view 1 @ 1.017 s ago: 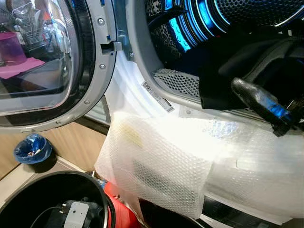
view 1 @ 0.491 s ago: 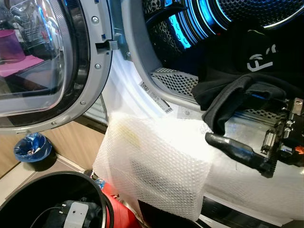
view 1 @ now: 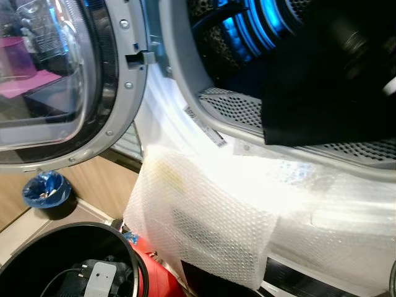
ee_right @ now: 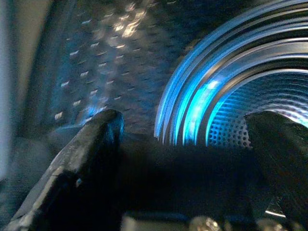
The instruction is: Clothes washing
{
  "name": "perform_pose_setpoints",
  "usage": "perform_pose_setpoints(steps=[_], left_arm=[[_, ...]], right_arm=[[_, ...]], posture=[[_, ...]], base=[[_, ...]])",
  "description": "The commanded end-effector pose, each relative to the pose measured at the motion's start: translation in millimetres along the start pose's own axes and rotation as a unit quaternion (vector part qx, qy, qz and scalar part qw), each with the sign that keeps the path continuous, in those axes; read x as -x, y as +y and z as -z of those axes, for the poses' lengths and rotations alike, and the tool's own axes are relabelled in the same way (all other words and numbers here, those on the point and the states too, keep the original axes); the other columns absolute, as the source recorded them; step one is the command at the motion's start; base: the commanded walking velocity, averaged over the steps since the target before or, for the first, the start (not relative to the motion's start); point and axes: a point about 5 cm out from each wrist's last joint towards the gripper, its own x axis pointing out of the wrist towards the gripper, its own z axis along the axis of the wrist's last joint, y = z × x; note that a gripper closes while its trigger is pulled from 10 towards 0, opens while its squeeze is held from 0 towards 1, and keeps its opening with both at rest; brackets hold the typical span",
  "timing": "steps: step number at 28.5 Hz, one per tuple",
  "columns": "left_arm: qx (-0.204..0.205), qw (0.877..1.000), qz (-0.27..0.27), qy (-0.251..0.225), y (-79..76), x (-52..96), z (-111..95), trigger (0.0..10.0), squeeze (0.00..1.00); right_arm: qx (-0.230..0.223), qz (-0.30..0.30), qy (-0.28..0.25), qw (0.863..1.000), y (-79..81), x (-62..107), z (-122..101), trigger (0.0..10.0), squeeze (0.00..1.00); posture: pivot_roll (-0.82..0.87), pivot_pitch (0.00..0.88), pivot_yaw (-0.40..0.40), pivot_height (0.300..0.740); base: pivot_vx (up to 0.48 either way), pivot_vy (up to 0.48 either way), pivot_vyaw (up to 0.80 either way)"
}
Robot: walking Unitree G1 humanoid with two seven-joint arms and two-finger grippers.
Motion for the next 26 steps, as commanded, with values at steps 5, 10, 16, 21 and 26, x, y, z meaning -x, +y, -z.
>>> perform_pose_setpoints(steps=[5,10,16,21,26], left_arm=[[-0.001,1.000,0.005,0.014,-3.6,5.2,10.9,10.0,0.00],[-0.003,1.000,0.007,0.013,-2.2,3.6,8.9,10.0,0.00],[-0.007,1.000,0.009,0.010,-2.1,1.5,6.0,10.0,0.00],[-0.008,1.000,0.014,0.014,-2.7,2.4,8.3,10.0,0.00],[-0.007,1.000,0.014,0.013,-3.4,1.8,7.3,10.0,0.00]], right_arm=[[-0.052,-0.129,-0.001,0.990,30.1,24.6,9.9,10.0,0.00],[-0.048,-0.222,-0.034,0.973,52.5,39.8,-0.6,10.0,0.00],[-0.136,-0.353,-0.088,0.921,66.5,71.6,-21.3,10.0,0.00],[-0.109,-0.434,-0.022,0.894,82.1,86.1,-7.8,10.0,0.00],[-0.095,-0.405,0.056,0.908,75.9,75.9,13.0,10.0,0.00]], posture=[[-0.08,0.086,0.008,0.740],[-0.09,0.081,0.012,0.740],[-0.09,0.078,0.011,0.740],[-0.09,0.076,0.012,0.740],[-0.09,0.074,0.008,0.740]], base=[[0.000,0.000,0.00],[0.000,0.000,0.00],[0.000,0.000,0.00],[0.000,0.000,0.00],[0.000,0.000,0.00]])
